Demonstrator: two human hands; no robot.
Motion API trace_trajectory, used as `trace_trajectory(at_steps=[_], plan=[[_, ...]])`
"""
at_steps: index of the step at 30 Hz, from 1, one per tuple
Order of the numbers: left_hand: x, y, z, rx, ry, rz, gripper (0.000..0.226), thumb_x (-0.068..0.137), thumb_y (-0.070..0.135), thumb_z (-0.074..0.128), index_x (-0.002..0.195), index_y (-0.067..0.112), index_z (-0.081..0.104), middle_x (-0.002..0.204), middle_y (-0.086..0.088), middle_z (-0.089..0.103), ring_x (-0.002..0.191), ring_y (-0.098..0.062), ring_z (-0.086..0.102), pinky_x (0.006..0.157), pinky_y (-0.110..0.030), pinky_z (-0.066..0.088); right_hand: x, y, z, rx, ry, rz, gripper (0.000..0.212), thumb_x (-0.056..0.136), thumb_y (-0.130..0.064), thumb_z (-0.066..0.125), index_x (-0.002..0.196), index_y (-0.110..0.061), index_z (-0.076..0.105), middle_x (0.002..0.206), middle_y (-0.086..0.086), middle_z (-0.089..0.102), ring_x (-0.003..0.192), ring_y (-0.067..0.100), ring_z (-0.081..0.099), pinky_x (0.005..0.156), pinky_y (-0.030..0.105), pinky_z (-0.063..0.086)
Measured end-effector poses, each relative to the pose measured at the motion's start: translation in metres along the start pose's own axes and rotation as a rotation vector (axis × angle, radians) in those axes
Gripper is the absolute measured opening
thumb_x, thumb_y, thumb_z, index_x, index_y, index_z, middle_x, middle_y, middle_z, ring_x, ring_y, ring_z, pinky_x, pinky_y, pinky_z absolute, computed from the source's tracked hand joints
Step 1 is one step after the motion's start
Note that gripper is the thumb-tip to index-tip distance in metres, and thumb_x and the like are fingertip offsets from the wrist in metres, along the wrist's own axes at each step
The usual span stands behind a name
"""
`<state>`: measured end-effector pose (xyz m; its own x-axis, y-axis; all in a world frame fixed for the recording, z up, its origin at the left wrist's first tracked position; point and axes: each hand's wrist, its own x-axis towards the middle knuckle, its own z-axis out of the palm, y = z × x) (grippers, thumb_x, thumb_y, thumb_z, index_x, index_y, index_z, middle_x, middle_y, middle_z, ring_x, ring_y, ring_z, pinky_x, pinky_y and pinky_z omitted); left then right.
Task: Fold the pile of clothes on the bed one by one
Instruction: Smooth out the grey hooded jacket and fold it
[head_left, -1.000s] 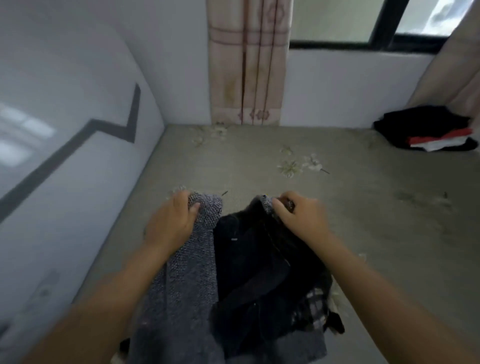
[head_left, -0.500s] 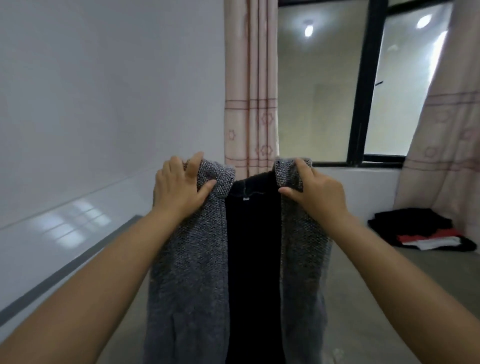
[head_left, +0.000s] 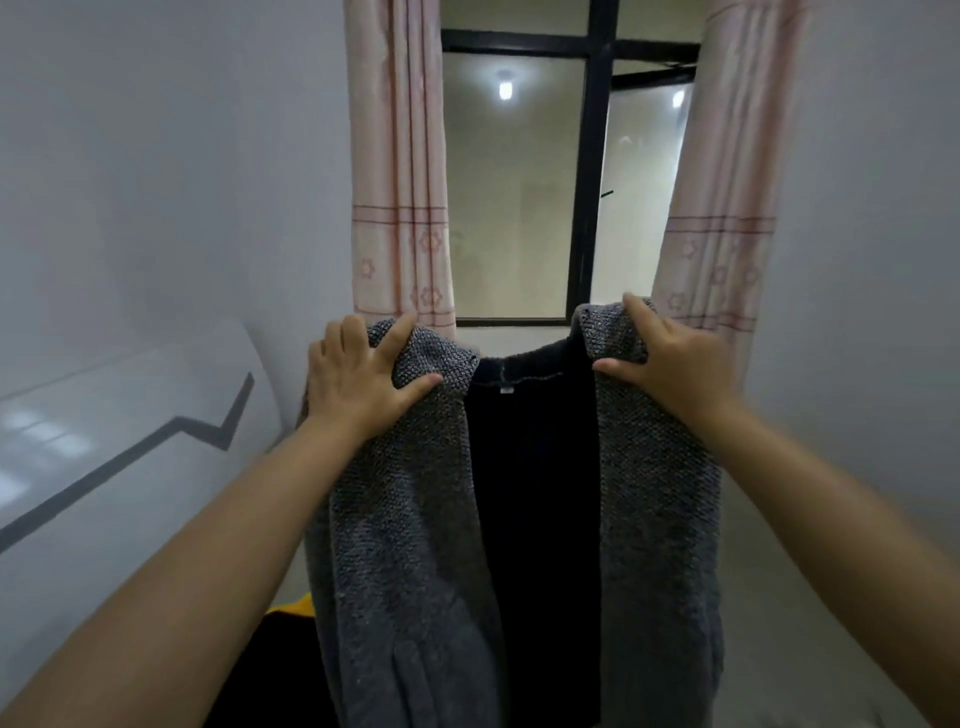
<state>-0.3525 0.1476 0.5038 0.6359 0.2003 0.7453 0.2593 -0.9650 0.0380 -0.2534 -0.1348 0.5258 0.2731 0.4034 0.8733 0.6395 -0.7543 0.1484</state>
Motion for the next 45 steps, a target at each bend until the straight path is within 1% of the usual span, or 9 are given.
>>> trace_trajectory(at_steps=[8, 12, 16, 24, 29, 33, 39, 42, 45], plan=[[-0.012, 0.065, 0.009, 0.009, -0.068, 0.106, 0.080, 0.075, 0.070, 0.043, 0.142, 0.031, 0.024, 0.113, -0.015, 0.034, 0.100, -0.028, 0.031, 0.085, -0.040, 0.025, -0.050, 0.053, -0.039, -0.123, -0.068, 0.022, 0.077, 0.044, -0.037, 0.088, 0.106, 0.004, 0.065, 0.060, 0.016, 0.066, 0.035, 0.028, 0.055, 0.034, 0.026, 0.042], [-0.011, 0.086, 0.050, 0.057, -0.136, 0.138, 0.081, 0.075, 0.072, 0.038, 0.143, 0.033, 0.020, 0.113, -0.013, 0.033, 0.099, -0.026, 0.030, 0.082, -0.038, 0.023, -0.072, 0.084, -0.009, -0.102, -0.147, 0.085, 0.080, 0.051, -0.042, 0.084, 0.114, 0.000, 0.062, 0.073, 0.017, 0.070, 0.044, 0.030, 0.060, 0.038, 0.024, 0.040], [-0.009, 0.102, 0.117, 0.090, -0.202, 0.143, 0.083, 0.074, 0.074, 0.035, 0.144, 0.031, 0.020, 0.110, -0.013, 0.033, 0.094, -0.026, 0.030, 0.078, -0.038, 0.025, -0.098, 0.120, 0.058, -0.084, -0.338, 0.189, 0.082, 0.071, -0.054, 0.067, 0.137, -0.013, 0.041, 0.107, 0.015, 0.066, 0.081, 0.033, 0.064, 0.056, 0.032, 0.043], [-0.042, 0.128, 0.320, 0.078, -0.543, 0.069, 0.078, 0.078, 0.068, 0.043, 0.140, 0.021, 0.033, 0.107, -0.018, 0.041, 0.093, -0.030, 0.039, 0.073, -0.036, 0.028, -0.196, 0.169, 0.253, 0.055, -0.746, 0.291, 0.081, 0.079, -0.060, 0.053, 0.144, -0.020, 0.025, 0.117, 0.011, 0.061, 0.095, 0.029, 0.061, 0.062, 0.032, 0.043], [-0.120, 0.155, 0.426, 0.014, -0.813, 0.071, 0.083, 0.087, 0.066, 0.009, 0.117, 0.009, 0.062, 0.084, -0.024, 0.056, 0.072, -0.036, 0.056, 0.056, -0.036, 0.044, -0.315, 0.168, 0.348, 0.156, -1.181, 0.379, 0.073, 0.088, -0.056, 0.042, 0.146, -0.021, 0.014, 0.119, 0.010, 0.059, 0.098, 0.027, 0.059, 0.075, 0.031, 0.044], [-0.187, 0.155, 0.492, 0.169, -1.149, 0.008, 0.065, 0.089, 0.063, 0.024, 0.143, 0.027, 0.023, 0.125, -0.012, 0.040, 0.110, -0.027, 0.043, 0.082, -0.033, 0.040, -0.387, 0.157, 0.384, 0.215, -1.445, 0.481, 0.061, 0.093, -0.051, 0.035, 0.144, -0.020, 0.020, 0.110, 0.008, 0.063, 0.100, 0.022, 0.058, 0.080, 0.031, 0.044], [-0.211, 0.167, 0.558, 0.001, -1.282, -0.191, 0.069, 0.091, 0.060, 0.028, 0.146, 0.025, 0.006, 0.144, -0.018, 0.028, 0.123, -0.037, 0.038, 0.094, -0.045, 0.039, -0.406, 0.153, 0.439, 0.272, -1.510, 0.818, 0.102, 0.077, -0.066, 0.051, 0.143, -0.028, -0.017, 0.138, 0.021, 0.036, 0.117, 0.034, 0.048, 0.087, 0.038, 0.045], [-0.220, 0.172, 0.589, -0.192, -1.306, -0.414, 0.075, 0.088, 0.060, 0.036, 0.145, 0.035, -0.005, 0.151, -0.021, 0.008, 0.123, -0.043, 0.038, 0.090, -0.047, 0.042, -0.412, 0.156, 0.476, 0.383, -1.610, 0.878, 0.105, 0.075, -0.061, 0.059, 0.144, -0.028, -0.012, 0.139, 0.014, 0.042, 0.119, 0.030, 0.049, 0.092, 0.036, 0.044], [-0.240, 0.174, 0.609, -0.084, -1.349, -0.404, 0.079, 0.087, 0.061, 0.039, 0.146, 0.032, -0.004, 0.143, -0.022, 0.024, 0.121, -0.039, 0.038, 0.087, -0.041, 0.044, -0.424, 0.148, 0.501, 0.385, -1.655, 0.899, 0.095, 0.074, -0.050, 0.068, 0.146, -0.023, 0.012, 0.144, 0.007, 0.037, 0.126, 0.026, 0.042, 0.097, 0.035, 0.041]])
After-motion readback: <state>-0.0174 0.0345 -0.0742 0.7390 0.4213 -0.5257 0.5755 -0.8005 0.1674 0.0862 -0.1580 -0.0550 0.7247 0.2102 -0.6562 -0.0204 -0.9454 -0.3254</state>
